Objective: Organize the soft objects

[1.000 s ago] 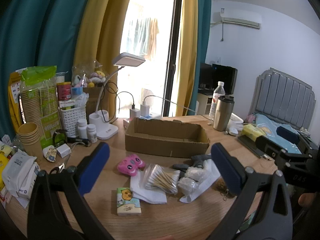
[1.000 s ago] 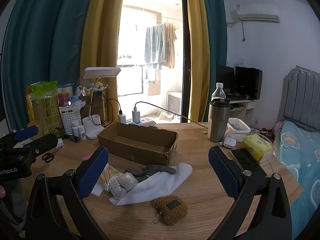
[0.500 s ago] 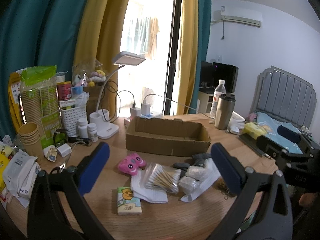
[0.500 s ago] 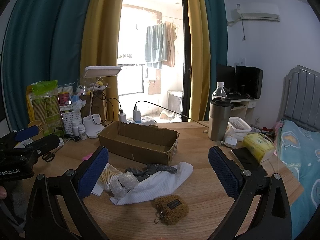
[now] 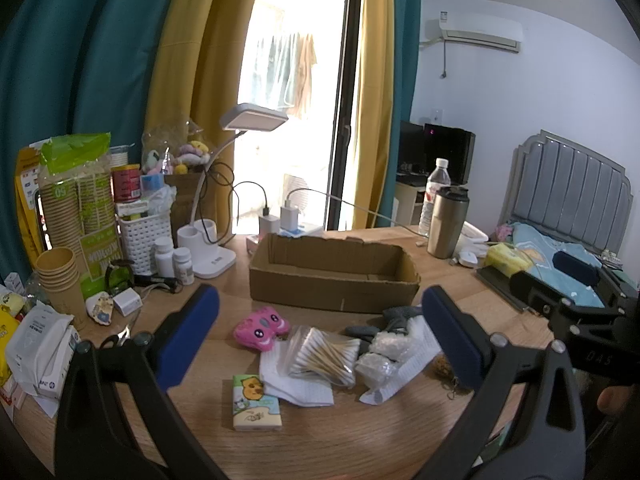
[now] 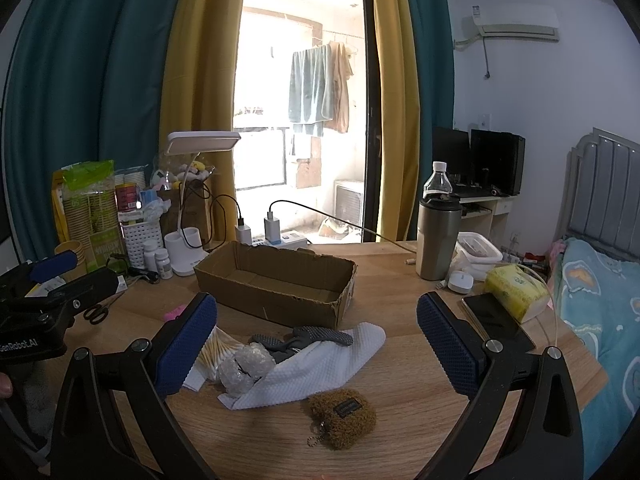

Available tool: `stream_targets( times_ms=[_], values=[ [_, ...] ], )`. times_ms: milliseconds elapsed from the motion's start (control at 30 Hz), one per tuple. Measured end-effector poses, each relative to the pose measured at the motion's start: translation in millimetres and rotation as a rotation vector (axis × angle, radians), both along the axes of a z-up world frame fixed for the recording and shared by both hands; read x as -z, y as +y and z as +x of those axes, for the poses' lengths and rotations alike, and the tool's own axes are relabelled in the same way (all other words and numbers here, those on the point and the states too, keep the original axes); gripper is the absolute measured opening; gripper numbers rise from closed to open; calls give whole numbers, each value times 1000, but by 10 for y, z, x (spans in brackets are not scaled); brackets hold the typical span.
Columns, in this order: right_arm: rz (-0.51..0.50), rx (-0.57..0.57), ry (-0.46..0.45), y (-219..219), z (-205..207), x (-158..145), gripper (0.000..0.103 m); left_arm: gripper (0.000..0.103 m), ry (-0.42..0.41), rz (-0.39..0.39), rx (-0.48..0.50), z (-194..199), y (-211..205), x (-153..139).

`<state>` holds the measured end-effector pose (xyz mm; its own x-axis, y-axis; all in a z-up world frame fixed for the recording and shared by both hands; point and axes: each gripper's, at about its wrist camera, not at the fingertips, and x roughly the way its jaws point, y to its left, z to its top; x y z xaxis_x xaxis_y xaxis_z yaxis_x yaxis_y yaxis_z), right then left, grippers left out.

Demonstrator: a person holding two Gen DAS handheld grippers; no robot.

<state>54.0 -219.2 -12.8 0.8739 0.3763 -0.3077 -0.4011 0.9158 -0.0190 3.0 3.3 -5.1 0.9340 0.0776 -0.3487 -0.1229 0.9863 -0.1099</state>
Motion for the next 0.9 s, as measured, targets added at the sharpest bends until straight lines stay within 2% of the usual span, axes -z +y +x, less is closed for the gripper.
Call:
stream_targets(
  times_ms=[500,667,900],
  values=[
    [-30,19,2,-5,34,72,102,102,20,-11,-5,20,14,89],
    [-64,51,-18,-62,91,100,102,102,60,-23,-11,52,85,216],
    [-94,77,48,-181,308,305,102,102,158,-31,-37,164,208,509]
  ],
)
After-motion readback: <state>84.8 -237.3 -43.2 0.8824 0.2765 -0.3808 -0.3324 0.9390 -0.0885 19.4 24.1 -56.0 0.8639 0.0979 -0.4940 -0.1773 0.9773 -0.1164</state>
